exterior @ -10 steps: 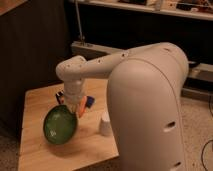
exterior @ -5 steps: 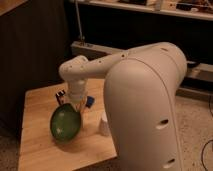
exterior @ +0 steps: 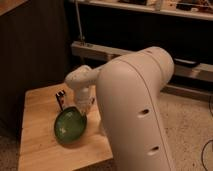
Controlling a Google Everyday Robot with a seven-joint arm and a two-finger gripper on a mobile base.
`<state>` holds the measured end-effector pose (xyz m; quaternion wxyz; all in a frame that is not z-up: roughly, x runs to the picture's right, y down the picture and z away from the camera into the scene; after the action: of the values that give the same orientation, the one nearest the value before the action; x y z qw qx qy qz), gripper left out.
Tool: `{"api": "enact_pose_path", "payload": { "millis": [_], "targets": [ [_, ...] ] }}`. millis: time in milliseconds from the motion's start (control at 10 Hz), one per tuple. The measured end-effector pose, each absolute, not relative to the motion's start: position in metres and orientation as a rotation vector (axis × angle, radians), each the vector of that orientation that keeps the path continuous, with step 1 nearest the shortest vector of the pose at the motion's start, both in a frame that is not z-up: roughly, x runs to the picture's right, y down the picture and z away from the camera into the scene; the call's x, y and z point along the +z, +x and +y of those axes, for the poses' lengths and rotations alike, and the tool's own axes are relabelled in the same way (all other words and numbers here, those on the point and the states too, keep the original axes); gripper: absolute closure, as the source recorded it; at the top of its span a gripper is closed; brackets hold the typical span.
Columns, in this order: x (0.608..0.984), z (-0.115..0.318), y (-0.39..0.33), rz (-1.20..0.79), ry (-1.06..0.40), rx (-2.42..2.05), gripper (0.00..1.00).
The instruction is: Drag the ceramic bowl in a circle
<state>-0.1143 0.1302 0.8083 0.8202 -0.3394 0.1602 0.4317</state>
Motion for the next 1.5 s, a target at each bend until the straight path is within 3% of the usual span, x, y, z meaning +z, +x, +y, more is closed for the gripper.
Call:
{"api": "enact_pose_path", "payload": {
  "millis": [300, 600, 1100, 1500],
  "targets": [
    [0.775, 0.138, -0.075, 0.386, -0.688, 0.899, 1.00],
    [0.745, 0.173, -0.057, 0.429, -0.663, 0.823, 1.00],
    [0.703, 0.226, -0.110, 0.373, -0.663, 0.608, 1.00],
    [0.712, 0.215, -0.158, 0.323, -0.685, 0.594, 1.00]
  ]
}}
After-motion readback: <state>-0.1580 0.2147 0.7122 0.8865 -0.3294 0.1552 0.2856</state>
